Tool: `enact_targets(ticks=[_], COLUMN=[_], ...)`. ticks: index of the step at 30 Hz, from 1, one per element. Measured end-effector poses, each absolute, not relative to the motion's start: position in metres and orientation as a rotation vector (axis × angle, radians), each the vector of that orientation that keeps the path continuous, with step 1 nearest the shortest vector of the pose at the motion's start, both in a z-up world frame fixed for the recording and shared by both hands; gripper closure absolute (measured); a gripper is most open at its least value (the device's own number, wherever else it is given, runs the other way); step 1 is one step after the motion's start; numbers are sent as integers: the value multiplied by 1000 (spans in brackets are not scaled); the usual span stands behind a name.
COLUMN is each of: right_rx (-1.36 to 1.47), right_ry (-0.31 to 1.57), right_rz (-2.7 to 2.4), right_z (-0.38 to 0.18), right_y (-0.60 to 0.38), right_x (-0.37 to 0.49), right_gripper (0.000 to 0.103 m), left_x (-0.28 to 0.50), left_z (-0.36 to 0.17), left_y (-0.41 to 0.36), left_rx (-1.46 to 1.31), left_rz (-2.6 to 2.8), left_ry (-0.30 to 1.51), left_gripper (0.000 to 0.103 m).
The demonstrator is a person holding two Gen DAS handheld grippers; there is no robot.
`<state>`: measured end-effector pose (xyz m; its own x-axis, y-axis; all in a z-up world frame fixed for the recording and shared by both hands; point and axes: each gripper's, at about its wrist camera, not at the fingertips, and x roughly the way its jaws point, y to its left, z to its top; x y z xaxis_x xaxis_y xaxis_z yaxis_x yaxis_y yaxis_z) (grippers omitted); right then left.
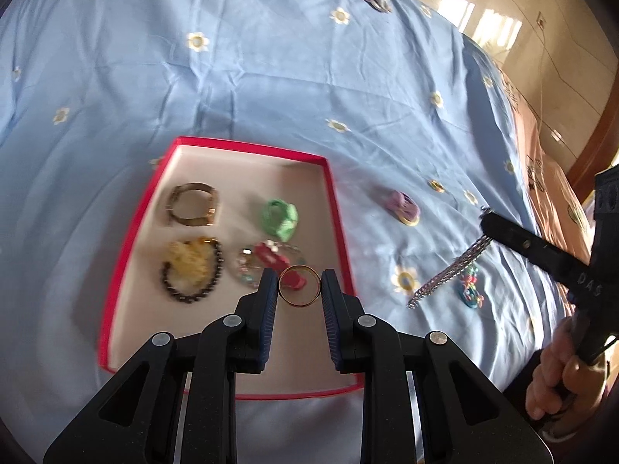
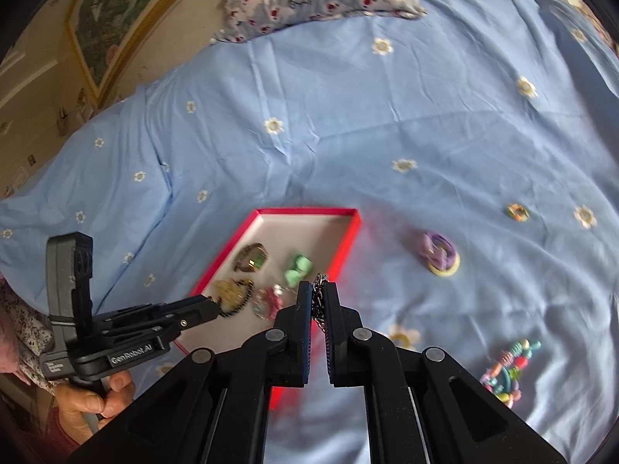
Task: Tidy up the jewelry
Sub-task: 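Carry the gold ring and silver chain into the box and open both tools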
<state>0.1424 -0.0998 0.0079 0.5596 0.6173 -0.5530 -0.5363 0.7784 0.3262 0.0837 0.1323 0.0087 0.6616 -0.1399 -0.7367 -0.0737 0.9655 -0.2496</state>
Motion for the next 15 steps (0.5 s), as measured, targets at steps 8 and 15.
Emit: enact_targets(ticks=[8, 15], right_rx=[105, 100], right_ry=[651, 658], right_rz=[763, 828], right_z=[30, 30], right_y=[-63, -34], right_x=[138, 135], right_gripper=[98, 98], left_x=[76, 75], left_z=[6, -10], left_y=[160, 180], left_rx=[-275, -284], left_rz=[20, 57], left_ry=[845, 877], left_gripper=[82, 82])
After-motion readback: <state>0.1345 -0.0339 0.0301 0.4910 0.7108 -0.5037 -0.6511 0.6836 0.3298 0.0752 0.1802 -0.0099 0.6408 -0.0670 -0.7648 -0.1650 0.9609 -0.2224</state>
